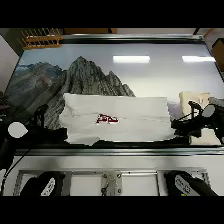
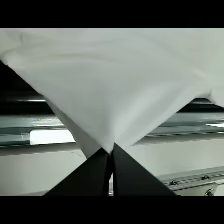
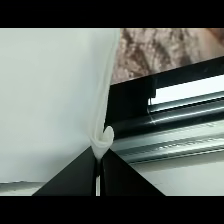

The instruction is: Fold the clothes and pants, and hang the long-sleeved shirts on hangers.

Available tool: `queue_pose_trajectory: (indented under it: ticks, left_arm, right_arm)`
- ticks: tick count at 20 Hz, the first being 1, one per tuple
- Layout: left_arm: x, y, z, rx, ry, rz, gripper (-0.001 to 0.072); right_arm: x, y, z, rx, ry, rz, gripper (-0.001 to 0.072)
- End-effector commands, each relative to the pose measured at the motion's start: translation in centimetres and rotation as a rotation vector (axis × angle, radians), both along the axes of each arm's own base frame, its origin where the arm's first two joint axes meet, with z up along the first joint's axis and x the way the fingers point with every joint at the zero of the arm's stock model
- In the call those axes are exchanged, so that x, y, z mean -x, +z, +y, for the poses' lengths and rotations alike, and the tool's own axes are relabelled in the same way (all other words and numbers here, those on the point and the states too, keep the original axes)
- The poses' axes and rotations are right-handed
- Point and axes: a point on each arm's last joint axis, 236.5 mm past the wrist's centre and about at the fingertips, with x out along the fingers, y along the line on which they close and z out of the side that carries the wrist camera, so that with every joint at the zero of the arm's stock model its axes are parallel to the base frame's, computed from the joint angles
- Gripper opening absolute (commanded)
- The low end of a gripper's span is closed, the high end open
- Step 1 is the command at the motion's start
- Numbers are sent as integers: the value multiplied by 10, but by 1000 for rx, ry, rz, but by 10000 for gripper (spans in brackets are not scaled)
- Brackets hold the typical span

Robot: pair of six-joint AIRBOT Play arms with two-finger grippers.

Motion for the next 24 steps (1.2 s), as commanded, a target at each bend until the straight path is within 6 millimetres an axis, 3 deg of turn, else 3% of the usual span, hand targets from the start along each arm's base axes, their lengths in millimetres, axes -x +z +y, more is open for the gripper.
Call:
queue_pose_trajectory:
  ticks: [1, 6, 11, 16, 20, 21, 22, 23, 24]
  left_arm:
    - [-30, 14, 5, -19, -38, -28, 5]
    - [-114, 1, 11, -31, -35, -43, 5]
    - [-177, -19, 13, -32, -45, -28, 5]
    - [-226, -33, 15, -31, -42, -41, 5]
    - [-248, -41, 12, -30, -43, -48, 29]
    - [-253, -39, 13, -32, -39, -63, 317]
    - [-260, -34, 16, -32, -11, -84, 526]
    - [-267, -25, 19, -21, 19, -101, 525]
    - [-272, -15, 21, -13, 37, -116, 525]
  right_arm:
    - [-18, 20, -12, 34, -8, -10, 14]
    - [-67, 20, -24, 35, -28, -13, 14]
    - [-127, 9, -23, 46, -22, -58, 14]
    - [-171, -6, -17, 42, -77, -138, 15]
    - [-198, -8, -4, -32, -128, -230, 27]
    - [-208, -5, -1, -51, -147, -271, 67]
    - [-220, 1, 3, -76, -153, -320, 336]
    - [-230, 8, 8, -98, -136, -367, 633]
    - [-236, 16, 8, -111, -117, -404, 664]
